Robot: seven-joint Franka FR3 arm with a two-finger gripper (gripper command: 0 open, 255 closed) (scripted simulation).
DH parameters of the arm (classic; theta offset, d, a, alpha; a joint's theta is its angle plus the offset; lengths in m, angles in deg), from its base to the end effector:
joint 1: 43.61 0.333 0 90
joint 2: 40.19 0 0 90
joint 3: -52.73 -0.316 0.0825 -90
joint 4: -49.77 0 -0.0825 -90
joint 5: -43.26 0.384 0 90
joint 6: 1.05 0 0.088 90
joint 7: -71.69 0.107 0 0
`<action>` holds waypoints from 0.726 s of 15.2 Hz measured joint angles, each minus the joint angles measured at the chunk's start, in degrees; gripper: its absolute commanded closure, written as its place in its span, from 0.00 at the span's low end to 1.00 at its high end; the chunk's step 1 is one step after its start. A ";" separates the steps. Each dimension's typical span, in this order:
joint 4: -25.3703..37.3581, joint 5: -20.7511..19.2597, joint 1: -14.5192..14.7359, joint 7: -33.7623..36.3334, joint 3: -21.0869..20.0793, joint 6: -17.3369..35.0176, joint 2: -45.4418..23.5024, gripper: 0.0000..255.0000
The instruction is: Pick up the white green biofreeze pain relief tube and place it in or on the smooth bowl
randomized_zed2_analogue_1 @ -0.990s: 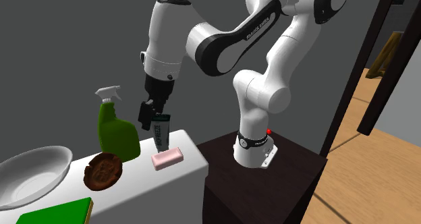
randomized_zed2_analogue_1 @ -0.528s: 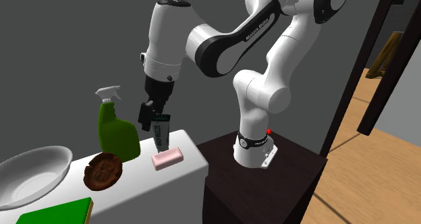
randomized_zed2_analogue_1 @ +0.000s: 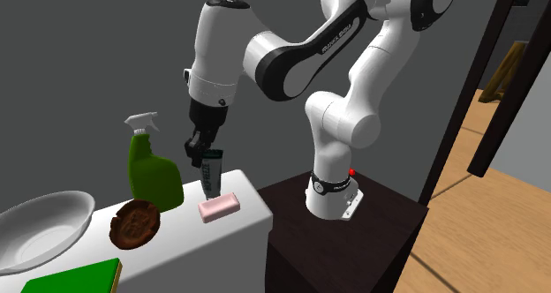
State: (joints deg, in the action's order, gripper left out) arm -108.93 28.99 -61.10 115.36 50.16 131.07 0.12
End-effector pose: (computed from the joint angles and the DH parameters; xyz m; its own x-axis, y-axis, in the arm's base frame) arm 0.3335 -0.0948 0.4348 0.6036 -0.7287 0.3237 -0.7762 -0.6298 0.0295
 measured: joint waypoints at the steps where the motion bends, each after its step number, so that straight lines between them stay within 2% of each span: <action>1: 0.00 0.00 0.00 0.00 0.00 0.00 0.01 1.00; 3: 0.21 0.05 0.02 -0.11 0.05 -0.30 0.08 1.00; 11: 4.78 1.10 0.60 -1.75 0.32 -6.99 2.27 1.00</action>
State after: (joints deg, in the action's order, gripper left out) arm -104.15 30.09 -60.49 113.62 50.48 124.08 2.40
